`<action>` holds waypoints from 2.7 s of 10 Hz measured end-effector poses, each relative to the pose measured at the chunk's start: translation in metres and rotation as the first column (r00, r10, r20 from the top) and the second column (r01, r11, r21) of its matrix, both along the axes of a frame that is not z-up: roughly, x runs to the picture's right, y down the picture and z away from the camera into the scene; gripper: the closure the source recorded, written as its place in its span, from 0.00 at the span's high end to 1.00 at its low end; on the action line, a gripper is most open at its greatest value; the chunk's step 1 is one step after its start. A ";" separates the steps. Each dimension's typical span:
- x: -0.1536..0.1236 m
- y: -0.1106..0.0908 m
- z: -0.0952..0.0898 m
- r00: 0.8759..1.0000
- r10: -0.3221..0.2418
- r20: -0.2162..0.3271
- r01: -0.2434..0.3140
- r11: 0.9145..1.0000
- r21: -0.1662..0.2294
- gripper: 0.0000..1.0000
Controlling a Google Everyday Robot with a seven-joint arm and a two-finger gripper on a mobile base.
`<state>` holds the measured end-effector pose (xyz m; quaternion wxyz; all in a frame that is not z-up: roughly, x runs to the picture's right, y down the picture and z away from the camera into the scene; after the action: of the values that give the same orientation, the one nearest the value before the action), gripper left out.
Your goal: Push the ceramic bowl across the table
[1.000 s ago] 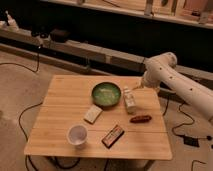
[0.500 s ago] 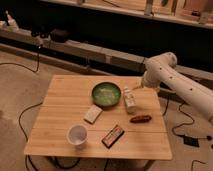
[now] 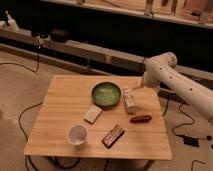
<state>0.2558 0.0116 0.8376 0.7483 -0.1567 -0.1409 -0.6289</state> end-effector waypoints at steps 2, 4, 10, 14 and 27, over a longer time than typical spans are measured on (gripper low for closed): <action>0.000 0.000 0.000 1.000 0.000 0.000 0.000 1.000 0.000 0.80; 0.000 0.000 0.000 1.000 0.000 0.001 0.000 1.000 0.000 0.80; 0.000 0.000 0.000 1.000 0.000 0.001 0.000 1.000 0.000 0.31; -0.002 -0.005 0.000 1.000 -0.008 0.003 0.008 1.000 0.022 0.00; -0.063 -0.004 0.037 0.968 -0.026 0.250 -0.008 0.991 0.134 0.00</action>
<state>0.1932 0.0073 0.8750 0.7306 -0.0258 -0.1913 -0.6550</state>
